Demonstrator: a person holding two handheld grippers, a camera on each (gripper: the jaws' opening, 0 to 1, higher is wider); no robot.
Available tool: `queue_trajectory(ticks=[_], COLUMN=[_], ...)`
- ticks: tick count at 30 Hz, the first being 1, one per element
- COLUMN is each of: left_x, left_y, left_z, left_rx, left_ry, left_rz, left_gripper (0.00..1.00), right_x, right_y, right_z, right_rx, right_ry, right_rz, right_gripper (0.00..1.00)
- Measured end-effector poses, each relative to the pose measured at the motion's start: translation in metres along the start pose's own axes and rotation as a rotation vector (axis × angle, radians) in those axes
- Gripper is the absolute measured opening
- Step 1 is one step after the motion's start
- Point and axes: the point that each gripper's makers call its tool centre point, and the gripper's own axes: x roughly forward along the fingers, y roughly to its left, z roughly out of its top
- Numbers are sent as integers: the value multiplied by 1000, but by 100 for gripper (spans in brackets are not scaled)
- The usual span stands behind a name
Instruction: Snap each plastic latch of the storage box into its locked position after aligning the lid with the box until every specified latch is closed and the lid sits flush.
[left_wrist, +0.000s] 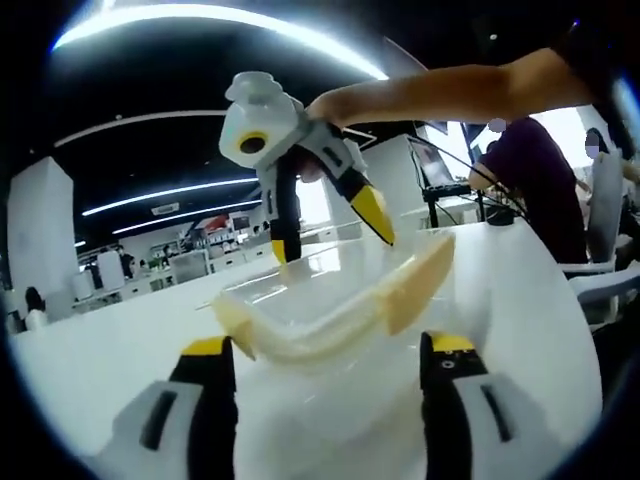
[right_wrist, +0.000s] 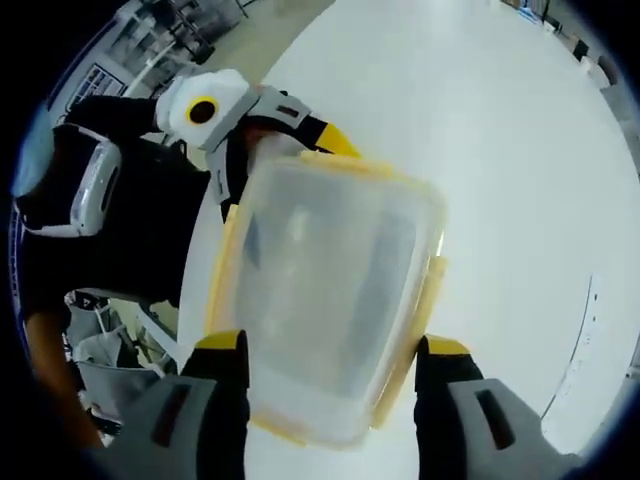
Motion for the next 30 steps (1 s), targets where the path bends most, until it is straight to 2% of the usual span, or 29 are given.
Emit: queue_trajectory(ticks=[4, 13, 18, 24, 27, 30], left_x=[-1, 4, 5, 6, 6, 7], left_y=[-8, -7, -10, -6, -5, -6], left_z=[0, -1, -2, -4, -5, -5], left_rx=[-3, -32, -49, -61, -69, -77], left_ry=[1, 26, 27, 19, 12, 10], left_rz=[0, 31, 28, 29, 22, 17], left_gripper=[75, 80, 81, 82, 82, 82], right_x=[-1, 3, 5, 6, 9, 7], right_y=[-5, -1, 0, 3, 6, 4], right_z=[0, 2, 3, 3, 4, 2], right_rx=[15, 17, 3, 8, -8, -11], right_ry=[-53, -122, -122, -157, -118, -113], right_rz=[12, 27, 35, 47, 53, 56], right_gripper=[60, 56, 53, 50, 48, 47])
